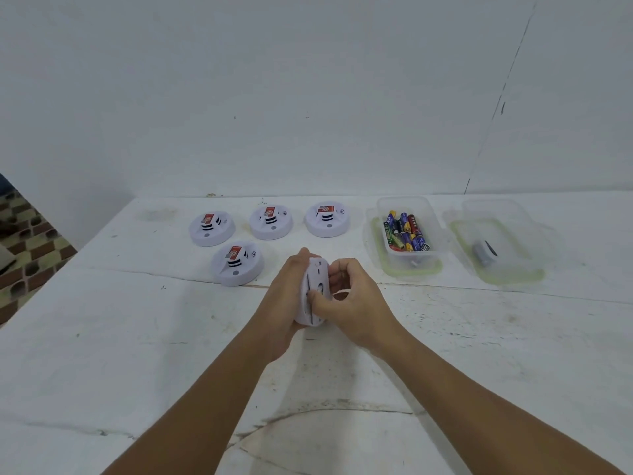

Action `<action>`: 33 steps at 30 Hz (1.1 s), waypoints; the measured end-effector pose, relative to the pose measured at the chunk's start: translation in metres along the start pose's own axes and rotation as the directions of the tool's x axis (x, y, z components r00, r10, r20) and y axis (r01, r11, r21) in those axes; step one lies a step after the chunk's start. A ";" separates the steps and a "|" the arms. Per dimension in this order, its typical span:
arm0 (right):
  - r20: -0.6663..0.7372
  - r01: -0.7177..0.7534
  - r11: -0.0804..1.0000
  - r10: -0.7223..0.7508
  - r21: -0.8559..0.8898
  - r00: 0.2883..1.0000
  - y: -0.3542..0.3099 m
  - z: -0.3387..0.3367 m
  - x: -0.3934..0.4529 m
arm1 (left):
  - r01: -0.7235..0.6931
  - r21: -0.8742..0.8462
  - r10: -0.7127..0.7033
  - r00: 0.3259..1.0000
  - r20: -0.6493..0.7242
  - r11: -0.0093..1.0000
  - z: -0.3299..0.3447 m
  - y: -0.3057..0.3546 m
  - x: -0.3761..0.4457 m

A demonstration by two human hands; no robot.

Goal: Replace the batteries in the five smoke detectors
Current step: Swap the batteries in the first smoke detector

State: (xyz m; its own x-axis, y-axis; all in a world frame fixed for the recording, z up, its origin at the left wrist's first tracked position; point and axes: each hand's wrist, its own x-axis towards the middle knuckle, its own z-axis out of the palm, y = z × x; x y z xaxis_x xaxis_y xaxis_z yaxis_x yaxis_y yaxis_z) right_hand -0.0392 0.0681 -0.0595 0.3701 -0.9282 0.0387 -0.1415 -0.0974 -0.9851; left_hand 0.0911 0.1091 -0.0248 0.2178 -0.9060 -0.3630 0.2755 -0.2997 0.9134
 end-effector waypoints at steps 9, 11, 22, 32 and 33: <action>0.034 0.088 0.995 -0.086 -0.042 0.996 -0.007 0.000 0.004 | -0.053 0.081 0.056 0.997 -0.044 0.995 -0.003 0.007 -0.003; 0.038 0.138 0.985 -0.135 -0.100 0.990 -0.009 0.000 0.002 | -0.019 0.056 0.020 1.000 -0.019 0.998 -0.006 0.009 -0.005; -0.010 0.070 0.996 -0.071 -0.052 0.997 -0.006 0.011 -0.005 | 0.024 0.061 -0.025 1.000 0.009 0.998 -0.012 0.009 -0.007; -0.001 -0.018 0.990 0.018 0.137 1.000 -0.010 0.007 -0.003 | -0.034 0.024 0.033 0.999 0.037 0.999 -0.014 0.011 -0.009; -0.007 -0.008 0.993 0.009 0.119 1.000 -0.010 0.006 -0.003 | -0.037 0.037 0.035 0.999 0.042 0.999 -0.014 0.011 -0.010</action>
State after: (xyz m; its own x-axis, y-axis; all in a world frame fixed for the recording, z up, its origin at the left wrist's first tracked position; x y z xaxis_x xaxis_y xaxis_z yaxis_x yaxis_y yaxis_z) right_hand -0.0330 0.0741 -0.0507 0.3621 -0.9316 0.0312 -0.0343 -0.0468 -0.9983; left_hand 0.1051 0.1186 -0.0137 0.1879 -0.9277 -0.3227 0.2327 -0.2772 0.9322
